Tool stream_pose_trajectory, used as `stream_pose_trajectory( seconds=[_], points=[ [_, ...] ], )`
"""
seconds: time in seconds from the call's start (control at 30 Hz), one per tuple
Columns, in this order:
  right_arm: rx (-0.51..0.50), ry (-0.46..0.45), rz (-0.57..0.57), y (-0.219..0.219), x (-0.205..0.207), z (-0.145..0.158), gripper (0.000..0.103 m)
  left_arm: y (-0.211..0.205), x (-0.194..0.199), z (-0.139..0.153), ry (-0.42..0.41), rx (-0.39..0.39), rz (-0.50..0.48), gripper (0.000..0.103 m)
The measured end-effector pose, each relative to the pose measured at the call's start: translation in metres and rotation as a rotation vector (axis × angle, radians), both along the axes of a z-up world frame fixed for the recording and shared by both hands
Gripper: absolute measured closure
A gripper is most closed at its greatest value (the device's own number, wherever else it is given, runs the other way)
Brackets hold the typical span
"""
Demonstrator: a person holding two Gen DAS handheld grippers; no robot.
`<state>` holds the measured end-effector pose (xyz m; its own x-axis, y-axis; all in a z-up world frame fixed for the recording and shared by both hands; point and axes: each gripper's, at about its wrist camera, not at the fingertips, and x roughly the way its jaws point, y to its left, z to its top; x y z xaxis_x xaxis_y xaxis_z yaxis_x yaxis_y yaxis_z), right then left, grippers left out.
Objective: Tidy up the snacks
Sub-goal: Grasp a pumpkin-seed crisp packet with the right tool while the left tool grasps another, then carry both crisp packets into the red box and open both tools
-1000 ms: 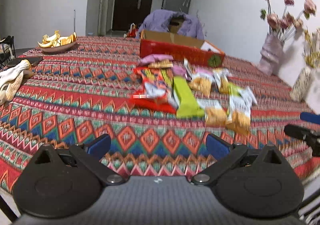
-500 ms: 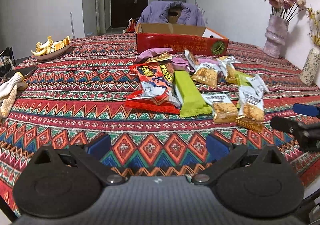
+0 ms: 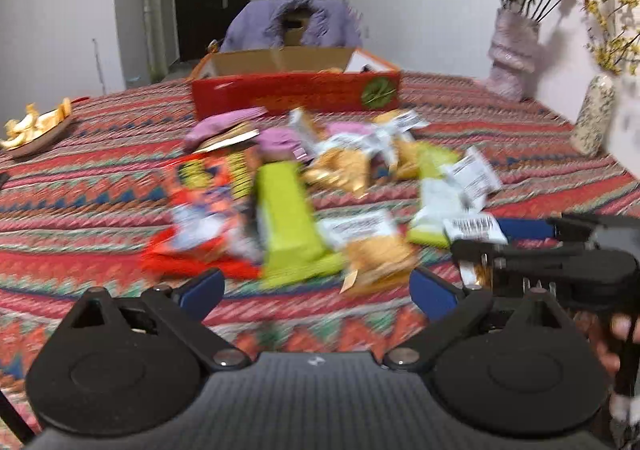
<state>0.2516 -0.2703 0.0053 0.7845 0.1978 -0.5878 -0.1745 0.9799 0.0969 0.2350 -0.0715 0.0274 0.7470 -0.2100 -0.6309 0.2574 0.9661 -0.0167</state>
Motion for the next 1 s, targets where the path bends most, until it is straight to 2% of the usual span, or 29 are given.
stream_pose_trajectory(
  seconds=[0.07,0.1,0.2,0.27,0.4,0.5,0.6,0.7,0.77,0.83,1.0],
  points=[
    [-0.016,0.006,-0.006,-0.014,-0.002,-0.001,0.047,-0.023,0.006,-0.005,-0.029,0.015,-0.013,0.007],
    [-0.021,0.012,-0.010,-0.020,-0.001,-0.003,0.047,-0.033,0.011,-0.008,-0.031,0.030,-0.012,0.013],
    [-0.010,0.027,-0.021,-0.039,0.000,-0.006,0.046,-0.060,0.031,-0.019,0.033,0.060,0.005,0.030],
    [-0.001,0.032,-0.014,-0.047,0.000,-0.005,0.045,-0.066,0.038,-0.023,0.080,0.046,0.030,0.031],
    [-0.001,0.030,0.015,-0.057,-0.002,-0.005,0.045,-0.076,0.043,-0.026,0.081,0.064,0.088,0.031],
    [-0.004,0.041,0.044,-0.058,0.000,-0.010,0.044,-0.078,0.053,-0.032,0.134,0.033,0.112,0.033],
    [-0.013,0.044,0.061,-0.058,-0.002,-0.009,0.044,-0.082,0.051,-0.031,0.116,0.060,0.121,0.050],
    [0.002,0.045,0.069,-0.061,-0.004,-0.009,0.045,-0.079,0.047,-0.030,0.120,0.050,0.121,0.053],
    [0.002,0.043,0.073,-0.061,-0.007,-0.009,0.054,-0.078,0.042,-0.029,0.121,0.047,0.121,0.054],
    [0.004,0.044,0.084,-0.061,-0.011,-0.008,0.059,-0.076,0.036,-0.026,0.123,0.035,0.114,0.055],
    [-0.005,0.027,0.111,-0.057,-0.027,-0.003,0.059,-0.070,0.013,-0.010,0.059,0.018,0.102,0.055]
  ],
)
